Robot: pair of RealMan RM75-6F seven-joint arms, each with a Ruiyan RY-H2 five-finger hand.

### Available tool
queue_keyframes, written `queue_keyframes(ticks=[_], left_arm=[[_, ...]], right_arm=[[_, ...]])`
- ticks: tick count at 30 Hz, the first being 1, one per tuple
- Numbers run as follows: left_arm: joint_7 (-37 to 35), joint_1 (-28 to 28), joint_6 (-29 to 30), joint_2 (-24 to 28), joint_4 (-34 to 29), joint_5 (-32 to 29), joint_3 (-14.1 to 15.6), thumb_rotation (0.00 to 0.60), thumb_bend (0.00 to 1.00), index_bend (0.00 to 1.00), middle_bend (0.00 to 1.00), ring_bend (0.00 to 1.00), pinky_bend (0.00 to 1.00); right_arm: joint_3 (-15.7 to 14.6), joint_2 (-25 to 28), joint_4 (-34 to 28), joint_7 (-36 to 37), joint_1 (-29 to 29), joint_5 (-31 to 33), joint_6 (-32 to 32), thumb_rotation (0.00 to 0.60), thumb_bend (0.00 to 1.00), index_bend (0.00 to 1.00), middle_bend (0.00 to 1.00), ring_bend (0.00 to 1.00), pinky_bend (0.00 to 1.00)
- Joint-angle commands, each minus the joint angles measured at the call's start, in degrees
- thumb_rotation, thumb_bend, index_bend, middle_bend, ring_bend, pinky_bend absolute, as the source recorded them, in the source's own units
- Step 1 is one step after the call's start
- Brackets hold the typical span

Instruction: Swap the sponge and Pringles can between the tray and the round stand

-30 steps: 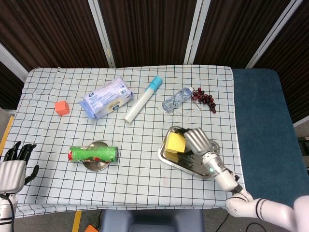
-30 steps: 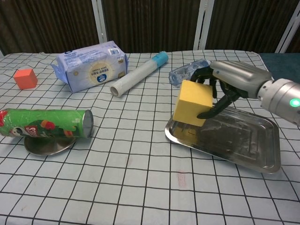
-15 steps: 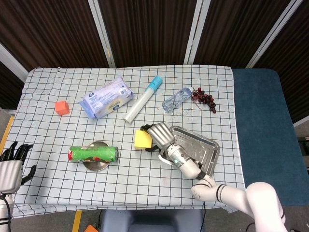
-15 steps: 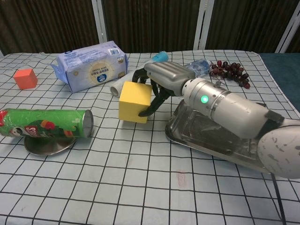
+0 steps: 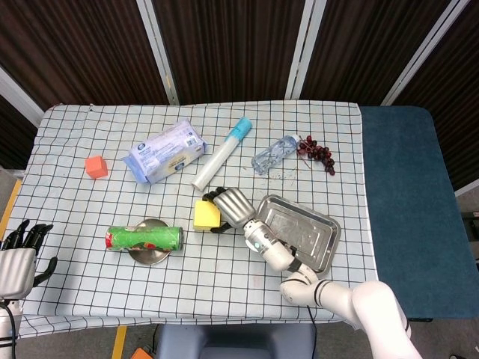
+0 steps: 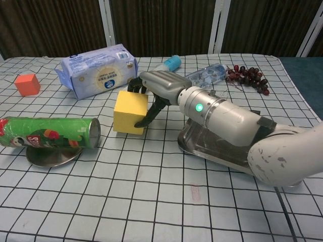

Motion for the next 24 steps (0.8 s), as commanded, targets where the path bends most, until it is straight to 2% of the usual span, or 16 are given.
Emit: queue_keyframes(ticks=[1, 4, 8, 15, 18, 20, 24], left_arm=[[0.24, -0.01, -0.03, -0.04, -0.06, -0.07, 0.01, 0.600, 0.36, 0.19, 0.18, 0.07, 0.19], [0.44, 0.00, 0.03, -0.10, -0.14, -0.05, 0.02, 0.600, 0.36, 0.19, 0.18, 0.07, 0.19], [0.79, -0.05, -0.11, -0.27, -0.02, -0.07, 0.11, 0.600, 0.36, 0.19, 0.18, 0.07, 0.19], [1.31, -0.09, -0.30, -0.40, -0.11, -0.22, 0.18, 0.600, 0.37, 0.18, 0.18, 0.07, 0.19], [1.69, -0.16, -0.44, -0.48, -0.28, -0.14, 0.30, 0.600, 0.36, 0.18, 0.18, 0.07, 0.19], [2.14, -0.19, -0.45, -0.61, -0.33, -0.11, 0.35, 0.600, 0.36, 0.18, 0.18, 0.07, 0.19], [2.60, -0.21, -0.45, -0.76, -0.43, -0.20, 0.33, 0.600, 0.37, 0.18, 0.18, 0.07, 0.19]], right_arm=[[-1.45, 1.78, -1.27, 1.38, -0.07, -1.07, -0.11, 0.600, 0.02, 0.22, 0.12, 0.05, 0.24], [-2.13, 3.57, -3.62, 0.50, -0.94, -1.38, 1.11, 0.600, 0.02, 0.11, 0.02, 0.00, 0.14], [-3.26, 7.47, -9.17, -2.17, -2.88, -2.04, 3.55, 0.600, 0.02, 0.01, 0.00, 0.00, 0.07], [-7.72, 20.26, -25.98, -11.54, -11.71, -4.58, 13.63, 0.600, 0.02, 0.00, 0.00, 0.00, 0.05], [-12.41, 30.46, -33.92, -16.13, -19.15, -5.62, 19.69, 0.600, 0.02, 0.00, 0.00, 0.00, 0.05], [-14.45, 35.41, -37.53, -14.50, -22.85, -5.29, 22.17, 0.600, 0.02, 0.00, 0.00, 0.00, 0.05], [-15.88, 38.72, -39.46, -12.16, -25.12, -5.60, 23.77, 0.600, 0.02, 0.00, 0.00, 0.00, 0.05]])
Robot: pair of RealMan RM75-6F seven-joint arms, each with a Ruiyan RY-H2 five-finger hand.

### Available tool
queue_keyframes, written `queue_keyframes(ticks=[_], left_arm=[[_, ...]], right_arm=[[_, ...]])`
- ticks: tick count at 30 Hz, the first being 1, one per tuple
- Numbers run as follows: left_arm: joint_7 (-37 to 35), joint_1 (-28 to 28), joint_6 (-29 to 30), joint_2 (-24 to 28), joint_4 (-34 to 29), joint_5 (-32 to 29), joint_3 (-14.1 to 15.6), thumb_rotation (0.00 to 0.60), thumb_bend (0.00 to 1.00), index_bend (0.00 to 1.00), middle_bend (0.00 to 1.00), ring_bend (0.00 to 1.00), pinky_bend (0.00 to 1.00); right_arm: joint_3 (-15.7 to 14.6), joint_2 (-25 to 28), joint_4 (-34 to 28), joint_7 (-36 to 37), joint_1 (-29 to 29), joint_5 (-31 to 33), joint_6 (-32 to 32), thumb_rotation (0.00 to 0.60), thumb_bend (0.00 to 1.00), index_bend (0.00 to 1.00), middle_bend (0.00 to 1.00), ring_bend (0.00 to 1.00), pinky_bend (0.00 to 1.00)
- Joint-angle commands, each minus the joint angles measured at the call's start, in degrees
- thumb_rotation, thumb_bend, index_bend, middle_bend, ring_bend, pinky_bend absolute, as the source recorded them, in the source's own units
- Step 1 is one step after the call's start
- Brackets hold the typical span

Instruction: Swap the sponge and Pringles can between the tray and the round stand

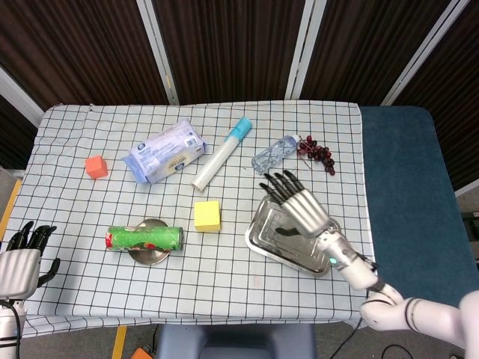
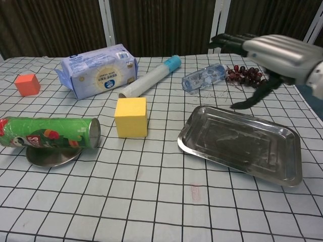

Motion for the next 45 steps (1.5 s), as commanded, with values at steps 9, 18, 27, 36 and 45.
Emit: queue_keyframes(ticks=[9, 18, 27, 36, 45], left_arm=[[3.35, -1.53, -2.25, -1.90, -1.15, 1.31, 1.12, 0.600, 0.37, 0.06, 0.08, 0.04, 0.19], [5.68, -6.76, -10.24, -0.71, -6.69, 0.32, 0.19, 0.600, 0.32, 0.00, 0.00, 0.00, 0.09], [10.13, -13.98, -21.18, -2.67, -9.12, -5.02, -1.87, 0.600, 0.32, 0.00, 0.00, 0.00, 0.09], [14.86, -18.65, -26.82, -6.29, -7.70, -11.38, -2.71, 0.600, 0.32, 0.00, 0.00, 0.00, 0.09], [17.30, -21.07, -27.64, -11.22, 0.38, -15.69, -3.11, 0.600, 0.32, 0.00, 0.01, 0.00, 0.09]], right_arm=[[-10.12, 16.21, -7.53, -3.21, -21.76, -2.62, 20.44, 0.600, 0.02, 0.00, 0.00, 0.00, 0.05], [-8.29, 13.61, -2.69, 2.46, -28.50, -3.38, 27.79, 0.600, 0.02, 0.00, 0.00, 0.00, 0.00], [-7.41, 14.17, -1.24, 7.67, -29.52, -5.96, 27.30, 0.600, 0.02, 0.00, 0.00, 0.00, 0.00], [-6.72, 14.27, -0.53, 9.71, -30.35, -8.29, 27.35, 0.600, 0.02, 0.00, 0.00, 0.00, 0.00], [-6.10, 14.39, -0.34, 10.50, -30.76, -9.39, 26.39, 0.600, 0.02, 0.00, 0.00, 0.00, 0.00]])
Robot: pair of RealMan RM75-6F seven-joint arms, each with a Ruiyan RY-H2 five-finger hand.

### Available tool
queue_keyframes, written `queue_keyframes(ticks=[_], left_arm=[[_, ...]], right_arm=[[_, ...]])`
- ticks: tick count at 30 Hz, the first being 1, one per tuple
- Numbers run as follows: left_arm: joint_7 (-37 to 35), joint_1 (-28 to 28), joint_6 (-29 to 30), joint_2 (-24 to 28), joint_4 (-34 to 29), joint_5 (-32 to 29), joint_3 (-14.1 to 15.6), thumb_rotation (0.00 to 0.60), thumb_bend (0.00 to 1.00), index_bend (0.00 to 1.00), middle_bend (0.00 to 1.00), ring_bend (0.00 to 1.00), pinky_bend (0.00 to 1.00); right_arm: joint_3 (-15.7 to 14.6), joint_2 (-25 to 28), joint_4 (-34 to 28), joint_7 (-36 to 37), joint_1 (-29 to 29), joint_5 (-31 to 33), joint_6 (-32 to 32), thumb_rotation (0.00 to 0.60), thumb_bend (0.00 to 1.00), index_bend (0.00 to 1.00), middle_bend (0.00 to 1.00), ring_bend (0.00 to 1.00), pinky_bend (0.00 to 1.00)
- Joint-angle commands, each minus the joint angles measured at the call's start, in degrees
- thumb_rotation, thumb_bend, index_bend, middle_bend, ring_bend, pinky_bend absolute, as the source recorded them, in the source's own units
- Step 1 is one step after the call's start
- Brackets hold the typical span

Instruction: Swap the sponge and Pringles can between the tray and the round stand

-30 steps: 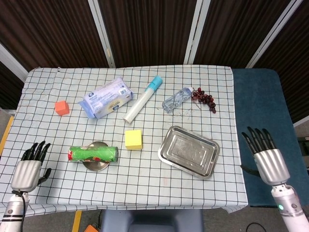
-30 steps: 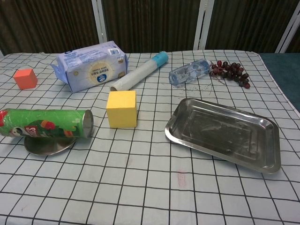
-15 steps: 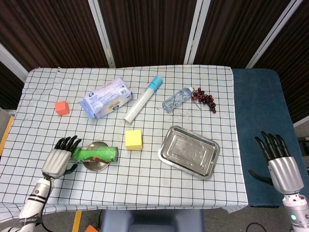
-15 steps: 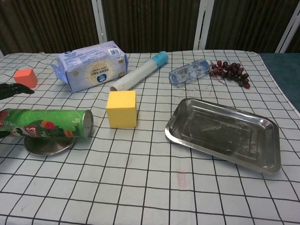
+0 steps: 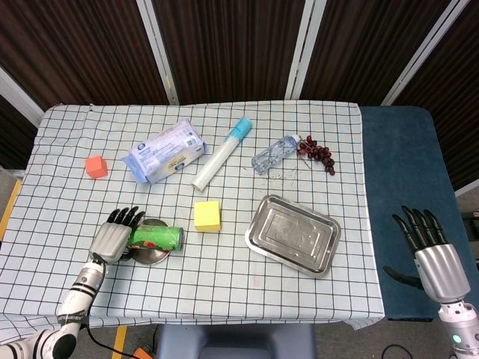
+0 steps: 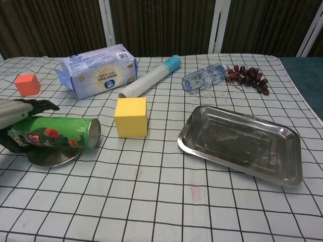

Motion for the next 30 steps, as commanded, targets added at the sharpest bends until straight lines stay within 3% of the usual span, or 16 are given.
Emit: queue_keyframes(ticks=[1, 5, 9, 12, 20, 30], left_arm=[[1.30, -0.93, -0.20, -1.88, 3.08, -1.92, -0.11, 0.600, 0.32, 0.00, 0.03, 0.00, 0.11], [2.01, -1.19, 0.88, -3.65, 6.49, -2.21, 0.25, 0.600, 0.35, 0.06, 0.20, 0.16, 0.27], [1.03, -0.86, 4.23, -5.47, 9.18, 0.35, 0.69, 0.600, 0.43, 0.18, 0.38, 0.36, 0.48], [-0.43, -0.56, 6.71, -5.99, 9.76, 3.06, 1.19, 0.600, 0.48, 0.25, 0.46, 0.44, 0.56], [2.46, -1.51, 9.98, -4.53, 2.31, 7.58, 1.56, 0.600, 0.48, 0.31, 0.48, 0.46, 0.57], [13.46, -6.73, 4.04, -10.38, -6.32, 1.78, 0.27, 0.600, 0.48, 0.32, 0.48, 0.46, 0.58]], right_arm=[[0.09, 0.00, 0.02, 0.05, -0.12, -0.23, -0.30, 0.600, 0.02, 0.00, 0.00, 0.00, 0.00], [0.33, -0.02, 0.05, 0.09, -0.25, -0.59, -0.77, 0.600, 0.02, 0.00, 0.00, 0.00, 0.00], [0.61, 0.01, -0.02, 0.16, -0.34, -0.66, -1.27, 0.600, 0.02, 0.00, 0.00, 0.00, 0.00], [0.85, -0.04, -0.06, 0.09, -0.45, -0.69, -1.50, 0.600, 0.02, 0.00, 0.00, 0.00, 0.00], [0.88, 0.09, -0.26, 0.93, -0.88, -1.91, -1.22, 0.600, 0.02, 0.00, 0.00, 0.00, 0.00], [1.16, 1.12, -0.26, 3.59, -2.69, -4.27, 3.22, 0.600, 0.02, 0.00, 0.00, 0.00, 0.01]])
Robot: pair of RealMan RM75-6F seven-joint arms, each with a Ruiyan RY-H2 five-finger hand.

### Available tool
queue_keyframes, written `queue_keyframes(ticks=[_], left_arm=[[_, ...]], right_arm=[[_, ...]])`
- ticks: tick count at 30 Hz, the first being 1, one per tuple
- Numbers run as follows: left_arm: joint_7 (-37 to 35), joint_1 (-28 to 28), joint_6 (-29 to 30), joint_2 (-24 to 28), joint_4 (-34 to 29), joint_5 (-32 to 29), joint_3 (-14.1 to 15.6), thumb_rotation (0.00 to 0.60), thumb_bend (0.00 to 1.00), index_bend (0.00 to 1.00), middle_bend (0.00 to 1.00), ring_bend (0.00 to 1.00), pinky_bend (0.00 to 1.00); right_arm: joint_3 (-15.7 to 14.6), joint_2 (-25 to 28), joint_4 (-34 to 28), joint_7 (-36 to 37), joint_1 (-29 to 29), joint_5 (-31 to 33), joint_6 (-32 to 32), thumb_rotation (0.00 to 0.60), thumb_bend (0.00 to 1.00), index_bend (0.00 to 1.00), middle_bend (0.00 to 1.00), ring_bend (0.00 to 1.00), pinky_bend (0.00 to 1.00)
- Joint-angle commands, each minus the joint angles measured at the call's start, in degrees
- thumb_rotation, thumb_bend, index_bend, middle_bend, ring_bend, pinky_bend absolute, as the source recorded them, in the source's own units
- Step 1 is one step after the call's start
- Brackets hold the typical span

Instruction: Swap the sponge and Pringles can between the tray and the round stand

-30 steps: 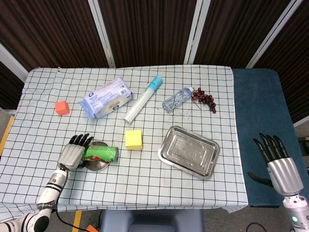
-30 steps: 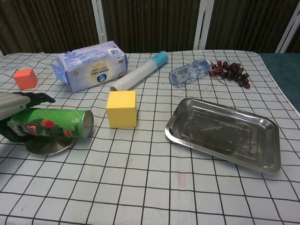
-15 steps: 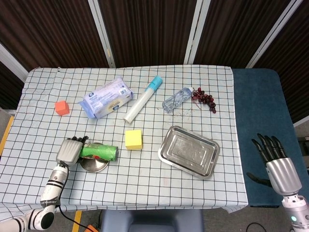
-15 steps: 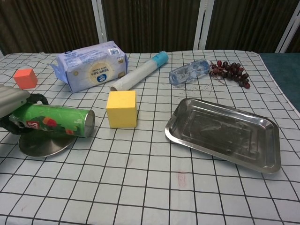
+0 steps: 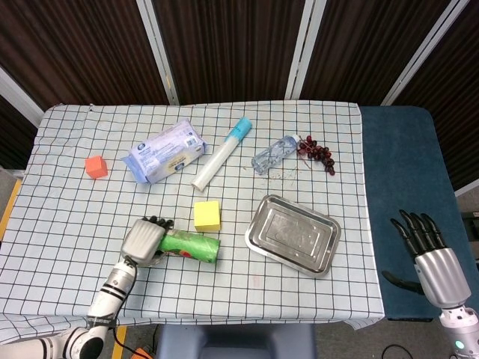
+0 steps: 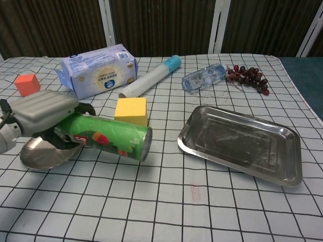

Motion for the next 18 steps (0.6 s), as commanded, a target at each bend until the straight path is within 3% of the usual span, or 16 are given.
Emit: queue_keyframes(ticks=[1, 8, 14, 18], left_arm=[[4.53, -2.48, -2.17, -3.14, -2.23, -2.74, -0.51, 0.600, 0.48, 0.32, 0.48, 0.46, 0.58], [14.66, -5.47, -1.67, -8.89, -2.98, -9.41, -1.66, 0.600, 0.48, 0.32, 0.49, 0.47, 0.60], [24.47, -5.52, 4.97, -11.09, -6.97, -15.17, -1.73, 0.600, 0.47, 0.29, 0.48, 0.48, 0.62], [28.70, -5.34, 6.87, -8.89, -12.69, -20.13, -1.17, 0.600, 0.44, 0.14, 0.32, 0.34, 0.57]], right_arm=[[0.30, 0.43, 0.08, 1.04, -1.05, -0.92, 2.48, 0.600, 0.02, 0.00, 0.00, 0.00, 0.01], [0.36, 1.12, 0.60, 3.36, -2.36, -2.69, 5.79, 0.600, 0.02, 0.00, 0.00, 0.00, 0.01], [0.72, 1.28, 0.62, 3.60, -2.50, -2.46, 5.38, 0.600, 0.02, 0.00, 0.00, 0.00, 0.01], [0.83, 1.30, 0.41, 3.43, -2.54, -2.51, 5.07, 0.600, 0.02, 0.00, 0.00, 0.00, 0.01]])
